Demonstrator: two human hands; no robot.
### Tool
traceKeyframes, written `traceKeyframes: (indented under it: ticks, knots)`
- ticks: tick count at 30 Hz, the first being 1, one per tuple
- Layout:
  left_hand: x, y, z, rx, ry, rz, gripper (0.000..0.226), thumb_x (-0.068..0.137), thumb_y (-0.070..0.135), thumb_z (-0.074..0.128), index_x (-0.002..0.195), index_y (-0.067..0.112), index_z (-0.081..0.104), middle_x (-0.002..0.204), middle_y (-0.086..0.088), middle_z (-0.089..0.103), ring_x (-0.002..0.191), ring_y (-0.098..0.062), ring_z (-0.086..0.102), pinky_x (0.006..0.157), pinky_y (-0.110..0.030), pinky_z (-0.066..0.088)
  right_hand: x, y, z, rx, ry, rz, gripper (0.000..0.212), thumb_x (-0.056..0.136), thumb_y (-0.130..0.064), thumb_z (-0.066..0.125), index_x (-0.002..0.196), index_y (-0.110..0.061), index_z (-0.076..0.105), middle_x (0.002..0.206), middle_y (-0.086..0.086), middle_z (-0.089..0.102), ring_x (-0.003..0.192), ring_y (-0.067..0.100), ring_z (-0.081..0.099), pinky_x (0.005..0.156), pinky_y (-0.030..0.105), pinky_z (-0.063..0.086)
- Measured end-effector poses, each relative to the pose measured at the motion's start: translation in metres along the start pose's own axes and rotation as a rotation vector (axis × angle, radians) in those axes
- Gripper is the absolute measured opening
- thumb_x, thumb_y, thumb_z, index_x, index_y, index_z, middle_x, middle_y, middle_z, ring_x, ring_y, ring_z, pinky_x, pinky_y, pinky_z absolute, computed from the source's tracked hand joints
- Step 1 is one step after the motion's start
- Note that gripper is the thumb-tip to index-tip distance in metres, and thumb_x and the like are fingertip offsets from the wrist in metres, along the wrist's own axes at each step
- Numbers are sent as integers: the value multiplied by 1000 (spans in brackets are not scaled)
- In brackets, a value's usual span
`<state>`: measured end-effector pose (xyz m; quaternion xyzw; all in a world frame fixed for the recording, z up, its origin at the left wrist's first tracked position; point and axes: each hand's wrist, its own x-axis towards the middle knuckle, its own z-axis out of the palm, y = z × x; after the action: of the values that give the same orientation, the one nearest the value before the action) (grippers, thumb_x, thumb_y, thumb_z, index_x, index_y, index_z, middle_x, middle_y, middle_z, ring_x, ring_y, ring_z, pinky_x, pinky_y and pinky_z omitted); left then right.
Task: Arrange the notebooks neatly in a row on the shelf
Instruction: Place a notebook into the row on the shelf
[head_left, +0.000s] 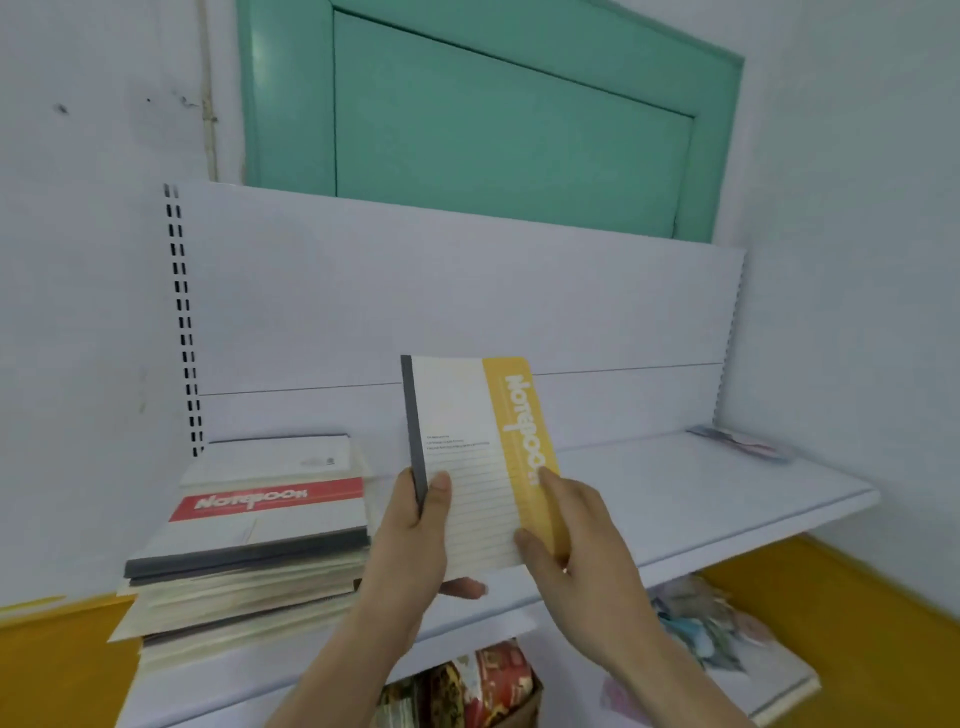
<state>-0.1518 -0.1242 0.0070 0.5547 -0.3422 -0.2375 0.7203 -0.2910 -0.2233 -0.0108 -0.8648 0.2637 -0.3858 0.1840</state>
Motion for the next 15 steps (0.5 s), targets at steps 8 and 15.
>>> traceKeyframes:
  ticks: [8, 15]
  knots:
    - [20, -38, 145, 116, -26, 7, 21, 106, 36, 39, 115, 23, 52, 101, -5, 67, 72, -23, 64, 45, -29, 49, -19, 119, -96, -240, -58, 93, 77, 88, -55, 57, 150, -38, 15, 146, -21, 18, 113, -5, 35, 92, 6, 33]
    - [43, -69, 291, 205, -24, 153, 39, 106, 24, 37, 142, 41, 34, 107, 3, 61, 79, -26, 63, 40, -23, 47, -11, 229, -200, -364, 10, 59, 60, 91, -50, 57, 145, -34, 38, 134, -15, 47, 101, 3, 52, 94, 17, 40]
